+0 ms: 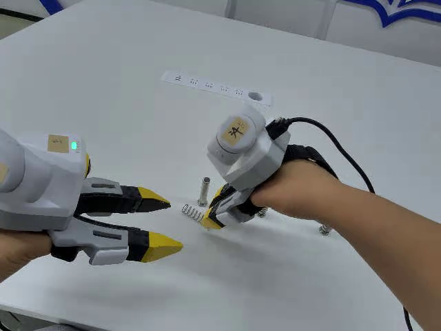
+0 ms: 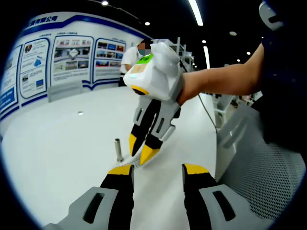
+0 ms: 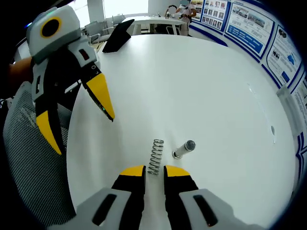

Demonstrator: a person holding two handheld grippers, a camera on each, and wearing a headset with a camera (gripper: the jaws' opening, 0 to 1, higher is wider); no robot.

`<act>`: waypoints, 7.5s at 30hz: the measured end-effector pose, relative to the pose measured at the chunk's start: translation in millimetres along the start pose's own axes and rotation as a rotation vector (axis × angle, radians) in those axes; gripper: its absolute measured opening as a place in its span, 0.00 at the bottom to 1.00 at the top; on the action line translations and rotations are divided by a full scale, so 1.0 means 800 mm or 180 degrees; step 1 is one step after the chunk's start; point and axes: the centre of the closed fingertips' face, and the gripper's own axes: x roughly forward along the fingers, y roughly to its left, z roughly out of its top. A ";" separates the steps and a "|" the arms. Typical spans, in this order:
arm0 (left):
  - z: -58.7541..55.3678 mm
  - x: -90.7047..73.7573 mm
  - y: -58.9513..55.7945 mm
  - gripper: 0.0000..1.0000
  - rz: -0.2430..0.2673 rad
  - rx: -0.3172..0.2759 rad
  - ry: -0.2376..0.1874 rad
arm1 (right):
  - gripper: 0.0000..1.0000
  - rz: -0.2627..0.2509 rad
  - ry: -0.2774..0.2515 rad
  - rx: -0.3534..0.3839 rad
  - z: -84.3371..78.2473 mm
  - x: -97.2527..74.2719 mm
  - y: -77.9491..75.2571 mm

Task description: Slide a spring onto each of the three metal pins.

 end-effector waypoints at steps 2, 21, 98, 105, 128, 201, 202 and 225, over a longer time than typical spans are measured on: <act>-0.001 0.000 0.000 0.41 0.0001 0.0000 0.0003 | 0.16 0.0000 0.0026 0.0022 -0.002 0.005 0.001; -0.001 -0.002 0.003 0.40 0.0013 0.0016 0.0023 | 0.12 0.0058 0.0160 -0.0021 -0.020 -0.003 0.009; 0.039 0.033 -0.065 0.10 -0.0699 0.0462 0.0024 | 0.16 0.0490 -0.0324 -0.0711 -0.023 -0.116 0.093; 0.043 0.033 -0.065 0.10 -0.0695 0.0461 0.0006 | 0.16 0.0501 -0.0344 -0.0696 -0.023 -0.115 0.093; 0.031 0.035 -0.061 0.11 -0.0669 0.0413 0.0061 | 0.12 0.0478 -0.0468 -0.0922 0.019 -0.136 0.100; 0.006 0.000 -0.010 0.40 -0.0027 -0.0057 -0.0106 | 0.12 0.0215 0.0241 -0.1041 0.063 -0.068 -0.033; 0.006 -0.001 -0.009 0.40 -0.0023 -0.0062 -0.0109 | 0.12 0.0212 0.0250 -0.1035 0.062 -0.068 -0.034; 0.001 -0.004 -0.003 0.44 0.0040 -0.0151 -0.0139 | 0.12 0.0262 0.0517 -0.0963 0.038 -0.022 -0.032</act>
